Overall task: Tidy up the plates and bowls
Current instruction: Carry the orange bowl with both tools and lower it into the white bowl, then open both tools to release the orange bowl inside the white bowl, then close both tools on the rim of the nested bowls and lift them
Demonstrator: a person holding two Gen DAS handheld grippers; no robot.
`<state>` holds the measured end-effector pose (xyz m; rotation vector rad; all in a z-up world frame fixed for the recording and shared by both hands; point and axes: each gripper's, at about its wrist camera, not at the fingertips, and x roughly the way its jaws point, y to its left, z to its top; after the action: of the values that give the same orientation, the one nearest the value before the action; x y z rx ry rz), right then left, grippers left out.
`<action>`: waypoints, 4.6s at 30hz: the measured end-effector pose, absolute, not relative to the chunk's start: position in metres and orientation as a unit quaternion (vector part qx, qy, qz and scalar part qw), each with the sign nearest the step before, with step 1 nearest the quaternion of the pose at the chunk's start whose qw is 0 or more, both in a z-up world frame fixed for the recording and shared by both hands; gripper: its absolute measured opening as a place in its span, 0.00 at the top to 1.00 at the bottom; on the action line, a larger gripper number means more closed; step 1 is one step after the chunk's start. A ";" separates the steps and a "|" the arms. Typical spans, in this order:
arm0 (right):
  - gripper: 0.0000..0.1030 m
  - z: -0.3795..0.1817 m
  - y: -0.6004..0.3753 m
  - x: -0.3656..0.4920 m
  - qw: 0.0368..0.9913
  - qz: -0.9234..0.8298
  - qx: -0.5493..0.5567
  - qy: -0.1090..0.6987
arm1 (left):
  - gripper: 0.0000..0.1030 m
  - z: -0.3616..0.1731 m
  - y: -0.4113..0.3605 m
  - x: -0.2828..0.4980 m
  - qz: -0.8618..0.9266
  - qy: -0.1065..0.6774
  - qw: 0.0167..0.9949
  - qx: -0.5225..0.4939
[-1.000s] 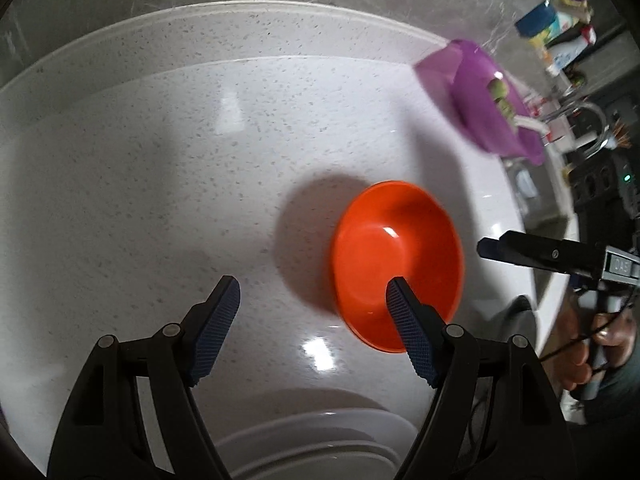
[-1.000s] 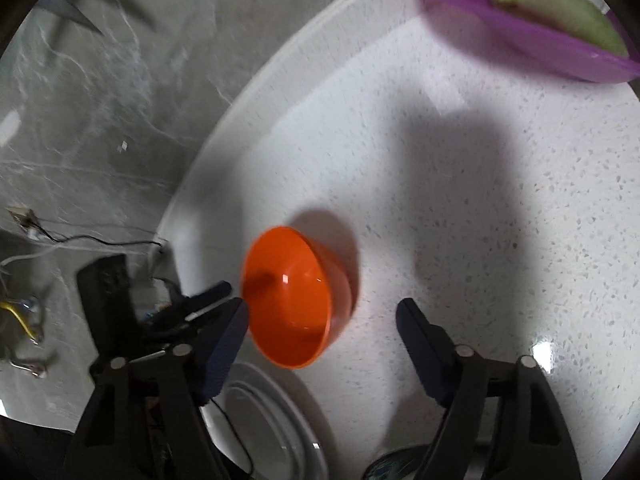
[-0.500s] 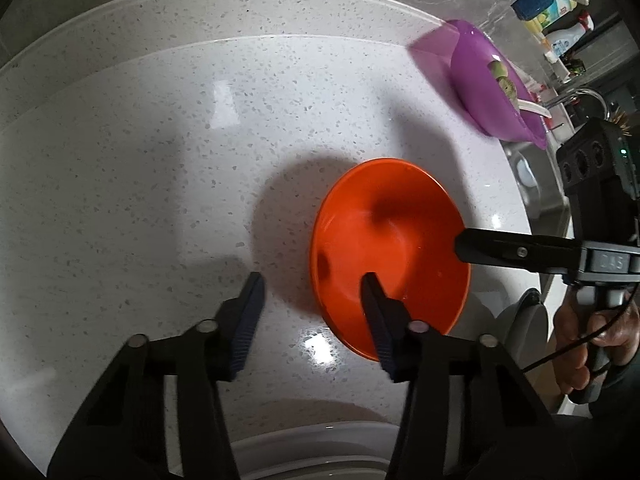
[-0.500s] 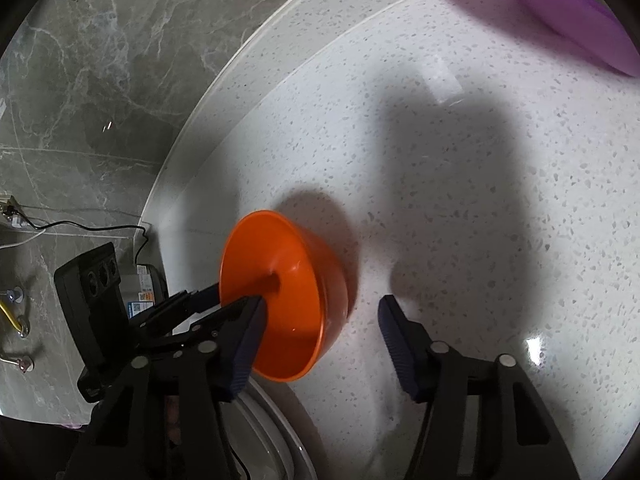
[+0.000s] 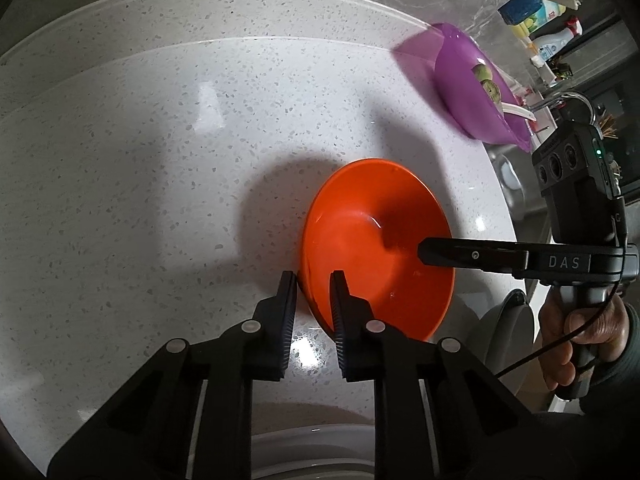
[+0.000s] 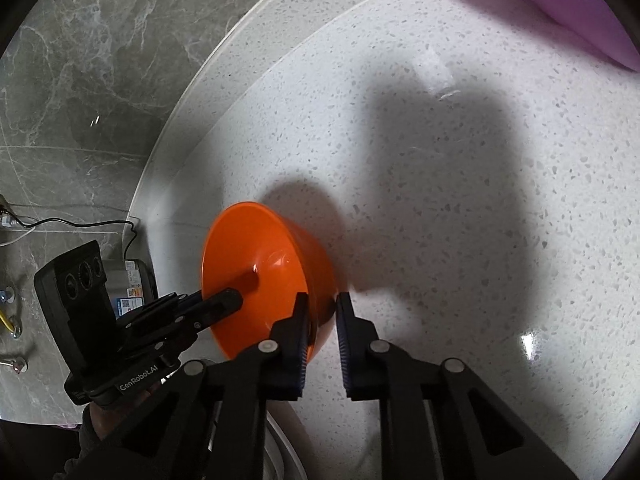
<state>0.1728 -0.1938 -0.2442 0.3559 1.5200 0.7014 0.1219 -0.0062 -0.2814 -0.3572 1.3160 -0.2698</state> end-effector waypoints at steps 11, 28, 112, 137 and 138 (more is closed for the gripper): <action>0.85 -0.218 -0.215 0.167 0.670 0.311 0.178 0.651 | 0.85 -0.246 -0.016 0.120 -0.136 0.591 0.775 -0.177; 0.85 -0.151 -0.345 0.083 0.711 0.270 0.217 0.612 | 0.85 -0.177 -0.143 0.046 -0.228 0.574 0.773 -0.143; 0.46 -0.224 -0.387 0.098 0.661 0.421 0.007 0.621 | 0.48 -0.256 -0.162 -0.057 0.016 0.569 0.791 -0.225; 0.61 -0.238 -0.377 0.088 0.657 0.445 -0.008 0.609 | 0.73 -0.279 -0.177 -0.039 -0.016 0.579 0.787 -0.213; 0.63 -0.238 -0.378 0.088 0.656 0.447 -0.006 0.608 | 0.74 -0.279 -0.176 -0.040 -0.018 0.579 0.787 -0.214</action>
<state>0.0876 -0.3775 -0.2383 -0.0147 1.3787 1.0123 -0.0397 -0.1763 -0.2791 -0.4615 1.2470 -0.0381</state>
